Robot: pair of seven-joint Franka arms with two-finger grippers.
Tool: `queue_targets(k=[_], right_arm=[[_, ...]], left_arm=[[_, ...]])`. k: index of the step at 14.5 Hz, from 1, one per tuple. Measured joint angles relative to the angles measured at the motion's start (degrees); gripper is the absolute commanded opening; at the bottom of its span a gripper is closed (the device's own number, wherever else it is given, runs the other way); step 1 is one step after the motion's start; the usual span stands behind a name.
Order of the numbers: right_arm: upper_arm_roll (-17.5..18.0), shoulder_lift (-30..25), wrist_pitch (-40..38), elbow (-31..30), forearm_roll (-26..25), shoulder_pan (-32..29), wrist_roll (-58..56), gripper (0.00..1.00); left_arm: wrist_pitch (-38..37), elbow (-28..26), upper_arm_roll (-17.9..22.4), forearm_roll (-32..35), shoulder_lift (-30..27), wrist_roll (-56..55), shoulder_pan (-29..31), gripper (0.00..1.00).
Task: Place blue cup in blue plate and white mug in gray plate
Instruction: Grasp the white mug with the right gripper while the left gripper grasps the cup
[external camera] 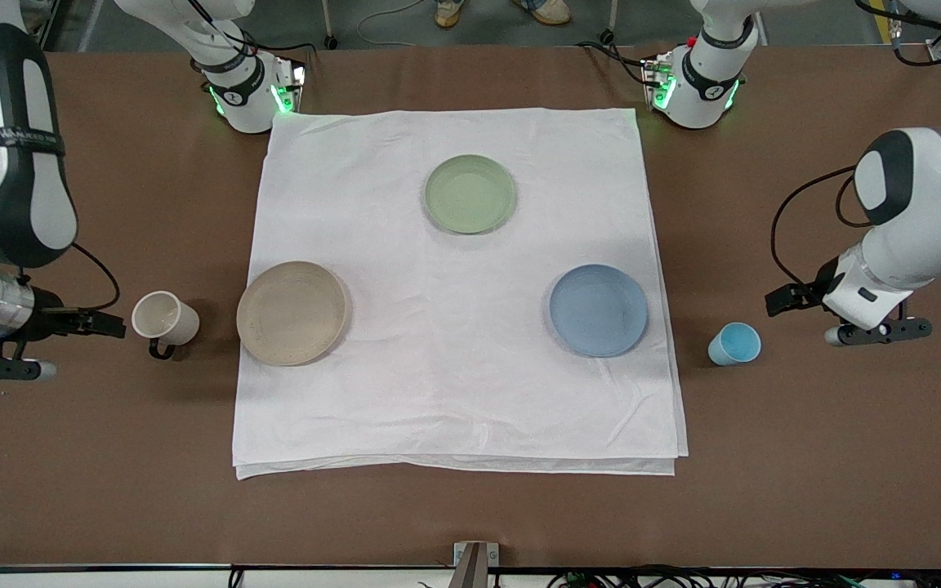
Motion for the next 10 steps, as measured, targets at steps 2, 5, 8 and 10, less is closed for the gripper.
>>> queue_targets(k=[2, 5, 8, 10], right_arm=[[-0.05, 2.48, 6.02, -3.17, 0.03, -0.43, 0.20, 1.00], [-0.12, 6.38, 10.49, -5.11, 2.13, -1.99, 0.27, 0.88], [-0.07, 8.01, 16.76, -9.05, 3.46, -2.35, 0.27, 0.45], [0.06, 8.41, 18.25, -10.86, 4.31, -2.31, 0.27, 0.08]], left_arm=[[4.25, -0.98, 0.00, 0.00, 3.68, 0.00, 0.29, 0.82], [9.25, -0.96, -0.02, 0.00, 8.80, -0.09, 0.30, 0.63], [12.02, -0.75, -0.02, 0.00, 12.52, -0.23, 0.33, 0.32], [13.32, -0.61, -0.01, 0.00, 14.26, -0.32, 0.36, 0.05]])
